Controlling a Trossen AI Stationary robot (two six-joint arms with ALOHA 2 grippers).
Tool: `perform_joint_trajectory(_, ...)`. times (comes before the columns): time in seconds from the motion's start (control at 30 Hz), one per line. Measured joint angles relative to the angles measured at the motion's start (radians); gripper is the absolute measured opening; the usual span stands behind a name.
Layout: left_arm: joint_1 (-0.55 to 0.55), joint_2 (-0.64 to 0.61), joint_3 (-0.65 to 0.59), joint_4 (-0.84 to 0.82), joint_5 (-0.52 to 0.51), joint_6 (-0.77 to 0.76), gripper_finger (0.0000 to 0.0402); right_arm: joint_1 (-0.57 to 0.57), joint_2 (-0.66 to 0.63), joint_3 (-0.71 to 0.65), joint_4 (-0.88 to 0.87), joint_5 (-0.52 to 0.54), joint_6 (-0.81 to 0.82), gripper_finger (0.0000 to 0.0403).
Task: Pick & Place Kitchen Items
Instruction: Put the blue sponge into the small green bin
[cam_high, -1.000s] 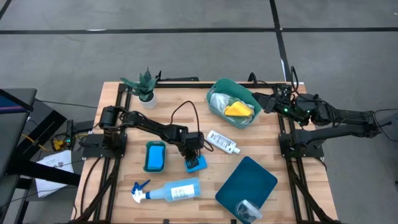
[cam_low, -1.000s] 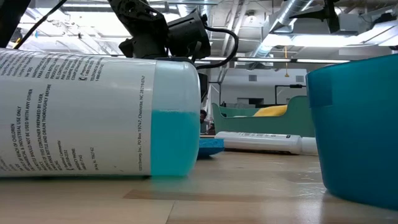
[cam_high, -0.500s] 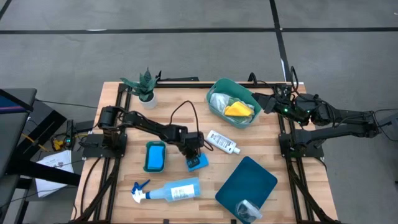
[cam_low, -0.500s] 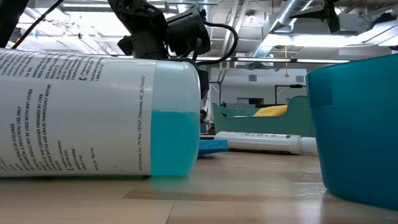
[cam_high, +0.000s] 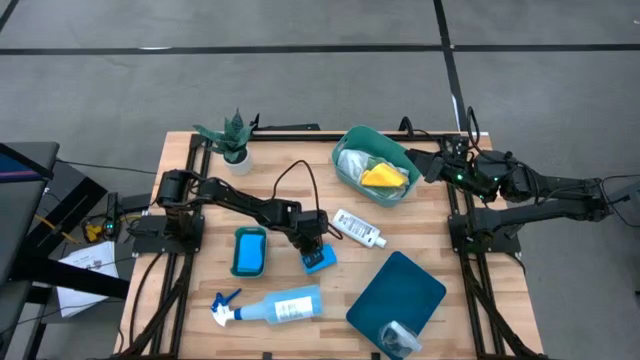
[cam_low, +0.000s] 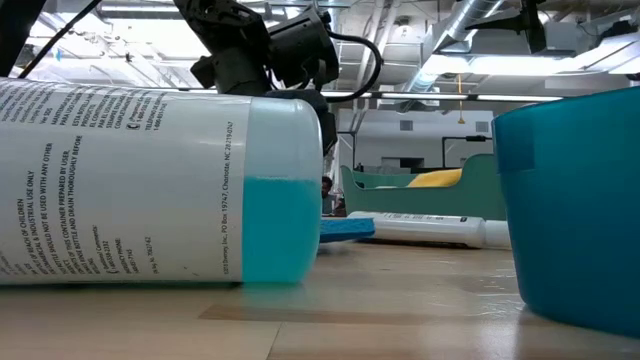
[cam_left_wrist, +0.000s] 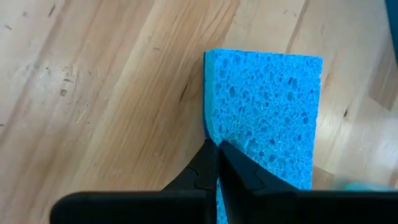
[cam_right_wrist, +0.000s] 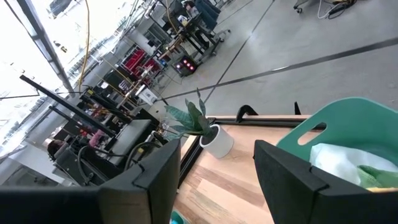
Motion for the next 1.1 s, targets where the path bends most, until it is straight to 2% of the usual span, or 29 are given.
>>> perform_joint_trajectory(0.27,0.0,-0.002,0.001,0.001,0.0,-0.084,0.0,0.0,0.009,0.0,0.0,0.0,-0.026,0.0195)
perform_joint_trajectory(0.63,0.011,-0.011,0.003,0.068,-0.005,-0.366,0.0,0.0,0.018,0.0,-0.024,-0.071,-0.104,0.0195)
perform_joint_trajectory(0.9,0.006,-0.011,0.003,0.061,-0.061,-0.517,0.0,0.0,0.018,0.0,-0.135,-0.084,-0.105,0.0195)
perform_joint_trajectory(1.1,-0.009,-0.011,0.003,0.061,-0.138,-0.657,0.0,0.0,0.018,0.0,-0.154,-0.084,-0.117,0.0195)
